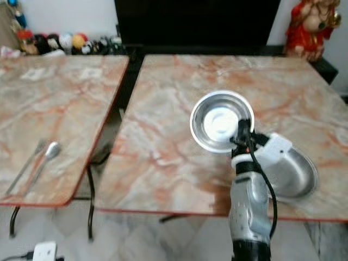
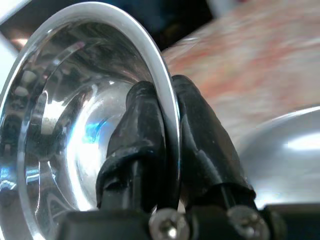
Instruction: Setting the table
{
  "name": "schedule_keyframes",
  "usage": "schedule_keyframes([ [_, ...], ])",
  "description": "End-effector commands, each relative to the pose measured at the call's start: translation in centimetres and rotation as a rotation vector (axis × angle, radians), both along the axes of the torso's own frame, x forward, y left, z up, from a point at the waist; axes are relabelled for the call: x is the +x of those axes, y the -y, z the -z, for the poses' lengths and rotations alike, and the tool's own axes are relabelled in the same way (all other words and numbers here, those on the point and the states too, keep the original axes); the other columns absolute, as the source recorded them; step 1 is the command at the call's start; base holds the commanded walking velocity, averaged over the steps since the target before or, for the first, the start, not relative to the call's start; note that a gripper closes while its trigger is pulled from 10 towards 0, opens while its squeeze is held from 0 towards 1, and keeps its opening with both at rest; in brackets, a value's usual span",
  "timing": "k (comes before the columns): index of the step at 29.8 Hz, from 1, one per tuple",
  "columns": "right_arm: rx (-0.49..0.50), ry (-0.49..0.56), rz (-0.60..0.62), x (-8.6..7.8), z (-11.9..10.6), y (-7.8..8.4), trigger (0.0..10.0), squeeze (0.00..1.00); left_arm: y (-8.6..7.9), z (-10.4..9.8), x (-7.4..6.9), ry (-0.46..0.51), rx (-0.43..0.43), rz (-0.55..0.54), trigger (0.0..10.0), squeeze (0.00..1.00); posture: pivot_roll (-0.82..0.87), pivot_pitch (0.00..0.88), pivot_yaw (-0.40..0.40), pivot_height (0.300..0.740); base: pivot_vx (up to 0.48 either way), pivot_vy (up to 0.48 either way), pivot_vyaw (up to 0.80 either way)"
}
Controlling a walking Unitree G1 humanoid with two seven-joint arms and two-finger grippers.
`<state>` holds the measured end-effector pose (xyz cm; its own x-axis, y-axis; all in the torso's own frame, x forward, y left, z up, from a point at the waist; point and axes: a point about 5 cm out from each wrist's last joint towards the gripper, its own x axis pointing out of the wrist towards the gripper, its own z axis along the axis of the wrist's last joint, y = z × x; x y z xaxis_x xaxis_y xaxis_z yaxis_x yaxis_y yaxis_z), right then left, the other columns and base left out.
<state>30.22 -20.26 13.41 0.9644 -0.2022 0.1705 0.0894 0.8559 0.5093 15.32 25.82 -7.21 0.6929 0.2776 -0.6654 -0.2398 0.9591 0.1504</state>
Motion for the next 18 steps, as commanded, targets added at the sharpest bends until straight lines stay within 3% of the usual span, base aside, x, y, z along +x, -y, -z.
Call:
schedule_keyframes([
  [1, -0.009, 0.046, 0.012, 0.1, -1.3, -0.2, 10.0, 0.00, -0.8, -0.1, -0.3, -0.013, 0.021, -0.005, 10.0, 0.00, -0.02, 0.039, 0.032, 0.740, 0.000, 0.000, 0.00],
  [9, 0.000, 0.024, 0.166, -1.3, -2.1, 1.7, 10.0, 0.00, -0.9, -0.1, -0.2, -0.014, 0.022, -0.001, 10.0, 0.00, -0.03, 0.042, 0.037, 0.740, 0.000, 0.000, 0.00],
  [13, 0.061, -0.018, 0.268, -2.2, -2.3, 3.0, 10.0, 0.00, -0.9, -0.2, -0.2, -0.017, 0.023, 0.004, 10.0, 0.00, -0.04, 0.041, 0.042, 0.740, 0.000, 0.000, 0.00],
  [15, 0.044, -0.077, 0.277, -2.5, -2.1, 3.1, 10.0, 0.00, -0.9, -0.2, -0.1, -0.018, 0.024, 0.007, 10.0, 0.00, -0.04, 0.041, 0.044, 0.740, 0.000, 0.000, 0.00],
  [18, 0.129, -0.131, 0.278, -2.4, -1.9, 2.8, 10.0, 0.00, -1.0, -0.2, 0.0, -0.018, 0.024, 0.010, 10.0, 0.00, -0.04, 0.042, 0.046, 0.740, 0.000, 0.000, 0.00],
])
